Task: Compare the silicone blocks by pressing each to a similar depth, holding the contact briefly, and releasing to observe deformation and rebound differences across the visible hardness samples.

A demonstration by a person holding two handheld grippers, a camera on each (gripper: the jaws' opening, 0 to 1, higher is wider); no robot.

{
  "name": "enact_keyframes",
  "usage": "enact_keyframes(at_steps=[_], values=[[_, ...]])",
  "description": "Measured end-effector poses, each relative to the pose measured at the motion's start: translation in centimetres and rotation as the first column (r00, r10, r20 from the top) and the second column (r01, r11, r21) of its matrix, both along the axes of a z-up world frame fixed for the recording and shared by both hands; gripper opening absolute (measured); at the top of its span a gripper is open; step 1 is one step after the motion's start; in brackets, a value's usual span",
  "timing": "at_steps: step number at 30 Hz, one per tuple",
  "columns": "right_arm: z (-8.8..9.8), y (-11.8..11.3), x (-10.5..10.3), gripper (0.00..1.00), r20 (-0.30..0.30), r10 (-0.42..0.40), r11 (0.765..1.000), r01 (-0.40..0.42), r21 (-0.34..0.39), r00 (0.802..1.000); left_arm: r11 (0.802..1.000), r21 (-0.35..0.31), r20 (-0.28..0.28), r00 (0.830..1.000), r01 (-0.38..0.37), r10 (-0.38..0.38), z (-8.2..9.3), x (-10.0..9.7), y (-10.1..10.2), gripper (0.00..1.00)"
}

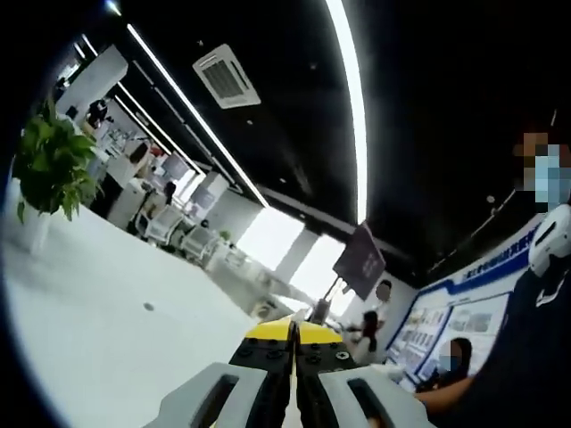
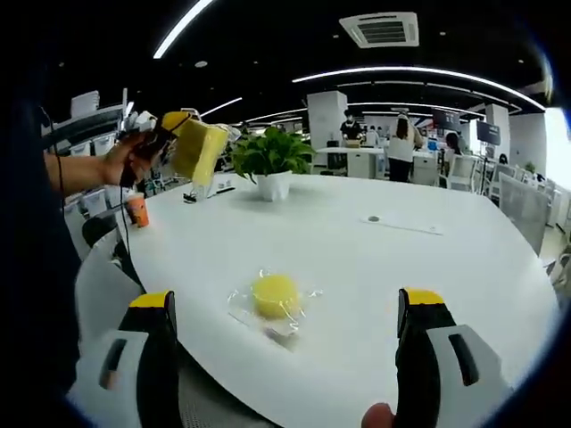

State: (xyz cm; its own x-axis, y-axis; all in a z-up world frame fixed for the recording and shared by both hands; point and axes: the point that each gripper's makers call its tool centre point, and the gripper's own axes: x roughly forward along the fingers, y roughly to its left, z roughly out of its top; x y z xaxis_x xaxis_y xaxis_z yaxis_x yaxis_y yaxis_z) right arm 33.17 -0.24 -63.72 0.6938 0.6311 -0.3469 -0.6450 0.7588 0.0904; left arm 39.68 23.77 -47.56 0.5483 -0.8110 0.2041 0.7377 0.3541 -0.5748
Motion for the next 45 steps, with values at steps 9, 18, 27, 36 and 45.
enact_keyframes(at_steps=[9, 18, 27, 36, 45], values=[[-0.8, -0.3, -0.4, 0.97, -0.011, -0.014, 1.0, 0.014, -0.007, 1.0, 1.0, -0.014, -0.06, 0.998, -0.01, 0.009, -2.6, 0.4, 0.0, 0.0], [-1.1, 0.2, -0.1, 0.97, -0.012, -0.025, 1.0, 0.026, 0.012, 1.0, 0.999, -0.025, -0.127, 0.991, -0.04, 0.036, -5.3, 0.7, 0.4, 0.0], [-2.1, 0.6, -0.3, 0.97, -0.02, -0.01, 1.0, 0.01, 0.02, 1.0, 0.999, -0.036, -0.188, 0.982, -0.04, 0.032, -7.8, 1.0, 0.6, 0.0], [-3.2, 0.6, -0.2, 0.97, -0.045, -0.022, 0.999, 0.023, 0.026, 0.999, 0.998, -0.042, -0.229, 0.973, -0.046, 0.036, -9.7, 1.4, 0.6, 0.0], [-3.8, 0.6, -0.6, 0.97, -0.069, -0.023, 0.999, 0.025, 0.024, 0.997, 0.992, -0.085, -0.332, 0.941, -0.096, 0.063, -13.5, 2.2, 1.6, 0.0]])
